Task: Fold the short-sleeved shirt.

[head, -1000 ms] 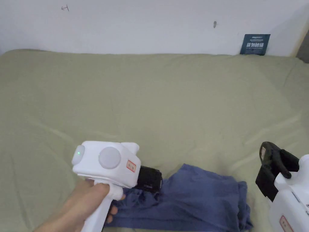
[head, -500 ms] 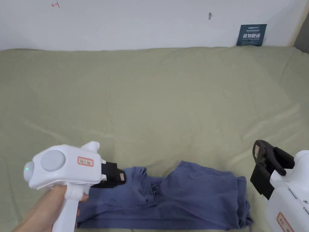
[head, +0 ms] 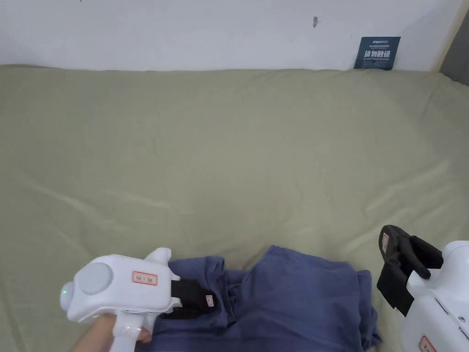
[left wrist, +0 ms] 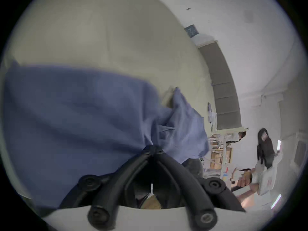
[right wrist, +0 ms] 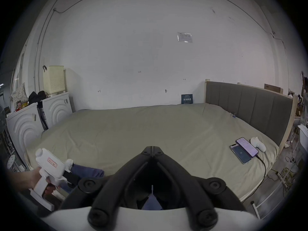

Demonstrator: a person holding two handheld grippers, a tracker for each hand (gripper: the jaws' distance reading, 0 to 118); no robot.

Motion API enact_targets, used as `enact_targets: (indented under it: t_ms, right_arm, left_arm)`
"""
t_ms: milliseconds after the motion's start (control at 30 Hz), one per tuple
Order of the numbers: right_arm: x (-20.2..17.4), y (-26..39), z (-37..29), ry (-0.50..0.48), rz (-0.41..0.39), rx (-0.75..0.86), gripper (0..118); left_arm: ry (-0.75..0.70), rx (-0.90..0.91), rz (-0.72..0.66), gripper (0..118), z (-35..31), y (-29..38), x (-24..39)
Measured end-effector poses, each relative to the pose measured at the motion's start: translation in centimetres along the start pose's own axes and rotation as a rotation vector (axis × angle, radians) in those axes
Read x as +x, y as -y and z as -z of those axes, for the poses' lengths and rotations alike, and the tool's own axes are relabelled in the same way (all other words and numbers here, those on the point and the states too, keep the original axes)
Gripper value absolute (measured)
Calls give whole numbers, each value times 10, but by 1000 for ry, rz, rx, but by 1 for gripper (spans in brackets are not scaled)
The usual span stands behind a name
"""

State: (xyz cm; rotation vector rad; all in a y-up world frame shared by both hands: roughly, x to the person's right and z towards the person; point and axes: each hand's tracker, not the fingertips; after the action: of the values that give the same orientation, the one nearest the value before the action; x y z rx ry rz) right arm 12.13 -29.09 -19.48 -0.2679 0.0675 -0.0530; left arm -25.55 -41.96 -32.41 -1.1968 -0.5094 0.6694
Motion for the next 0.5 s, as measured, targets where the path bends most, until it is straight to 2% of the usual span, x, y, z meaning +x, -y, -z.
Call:
enact_targets:
  t_ms: [100, 200, 333, 400, 467, 500]
  right_arm:
    - [-7, -4, 1, -16, -14, 10, 0]
    - [-15, -7, 5, -32, -27, 14, 0]
    - [-29, -7, 6, -47, -50, 13, 0]
    - [-34, -6, 8, -51, -56, 6, 0]
    - [-38, -5, 9, -53, -62, -3, 0]
    - [-39, -4, 10, -52, -67, -7, 0]
  left_arm:
    - [-24, 83, 36, 0, -69, 2, 2]
    - [-115, 165, 34, 0, -124, -2, -26]
    - [-168, 167, -22, 0, -145, -2, -67]
    - [-133, 140, -24, 22, -135, -1, -80]
    - [-37, 86, -37, 45, -121, -5, -92]
    - [-12, 22, -45, 100, -110, -7, -97]
